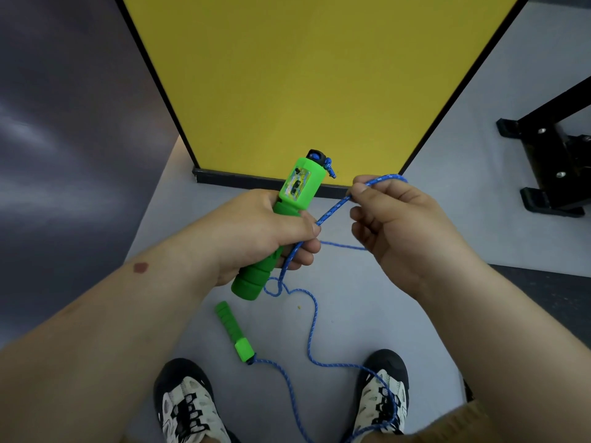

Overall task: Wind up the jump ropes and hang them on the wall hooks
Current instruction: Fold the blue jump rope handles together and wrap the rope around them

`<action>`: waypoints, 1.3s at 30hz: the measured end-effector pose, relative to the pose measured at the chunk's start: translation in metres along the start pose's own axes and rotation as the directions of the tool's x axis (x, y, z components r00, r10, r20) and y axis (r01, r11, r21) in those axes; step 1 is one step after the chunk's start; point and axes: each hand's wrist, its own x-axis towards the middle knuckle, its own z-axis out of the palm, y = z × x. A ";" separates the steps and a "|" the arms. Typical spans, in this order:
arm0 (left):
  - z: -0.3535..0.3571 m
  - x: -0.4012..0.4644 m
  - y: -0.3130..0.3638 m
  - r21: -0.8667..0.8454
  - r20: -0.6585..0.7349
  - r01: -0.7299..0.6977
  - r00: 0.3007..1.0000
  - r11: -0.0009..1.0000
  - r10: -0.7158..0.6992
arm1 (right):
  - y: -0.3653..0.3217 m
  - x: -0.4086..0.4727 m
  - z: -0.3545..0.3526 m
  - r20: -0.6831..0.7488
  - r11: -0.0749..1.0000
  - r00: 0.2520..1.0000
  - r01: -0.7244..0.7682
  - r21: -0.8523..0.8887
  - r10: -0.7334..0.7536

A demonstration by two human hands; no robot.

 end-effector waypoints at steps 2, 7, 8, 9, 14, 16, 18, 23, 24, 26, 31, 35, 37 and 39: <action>0.000 0.000 0.000 0.000 0.002 0.002 1.000 1.000 -0.002 | -0.001 0.001 -0.001 -0.028 1.000 1.000 0.009 0.025 -0.009; 0.001 0.000 0.000 -0.006 -0.003 0.009 1.000 1.000 -0.010 | 0.000 -0.001 0.000 0.043 0.996 0.996 -0.081 0.023 0.080; 0.001 0.000 0.000 -0.009 -0.005 0.010 1.000 1.000 -0.010 | 0.001 -0.003 0.002 0.087 0.995 0.991 -0.100 -0.005 0.100; 0.001 0.000 0.000 -0.011 -0.008 0.010 1.000 1.000 -0.010 | 0.002 -0.005 0.004 0.135 0.993 0.984 -0.113 -0.041 0.118; 0.002 -0.001 0.000 -0.012 -0.014 0.023 1.000 1.000 -0.023 | 0.007 -0.009 0.007 0.221 0.980 0.965 -0.107 -0.168 0.143; 0.002 0.000 0.000 -0.013 -0.013 0.026 1.000 1.000 -0.026 | 0.006 -0.007 0.005 0.184 0.985 0.978 -0.075 -0.154 0.103; 0.001 0.000 0.000 -0.010 -0.012 0.030 0.999 1.000 -0.030 | 0.005 -0.004 0.004 0.130 0.993 0.990 -0.045 -0.108 0.059; 0.001 0.001 0.000 -0.017 -0.012 0.031 0.999 0.999 -0.031 | -0.001 0.001 -0.001 -0.021 1.000 1.000 -0.008 0.017 0.008; 0.001 0.001 0.000 -0.018 -0.010 0.029 1.000 0.999 -0.030 | -0.001 0.001 -0.001 -0.036 0.999 0.999 -0.009 0.033 0.010; 0.000 0.001 0.000 -0.011 -0.009 0.025 1.000 1.000 -0.025 | -0.001 0.001 -0.002 -0.031 0.999 0.999 -0.028 0.044 0.030; 0.002 0.000 0.001 -0.008 -0.009 0.020 1.000 1.000 -0.020 | 0.004 -0.005 0.004 0.156 0.991 0.980 -0.116 -0.069 0.125; 0.002 -0.001 0.001 0.000 -0.021 0.021 1.000 1.000 -0.021 | 0.010 -0.007 0.006 0.220 0.982 0.966 -0.105 -0.158 0.139; 0.001 -0.001 0.001 -0.003 -0.021 0.021 1.000 1.000 -0.021 | 0.011 -0.006 0.005 0.195 0.981 0.975 -0.070 -0.182 0.106; 0.001 0.000 0.000 -0.003 -0.012 0.017 1.000 1.000 -0.017 | 0.011 -0.004 0.004 0.161 0.985 0.985 -0.040 -0.166 0.067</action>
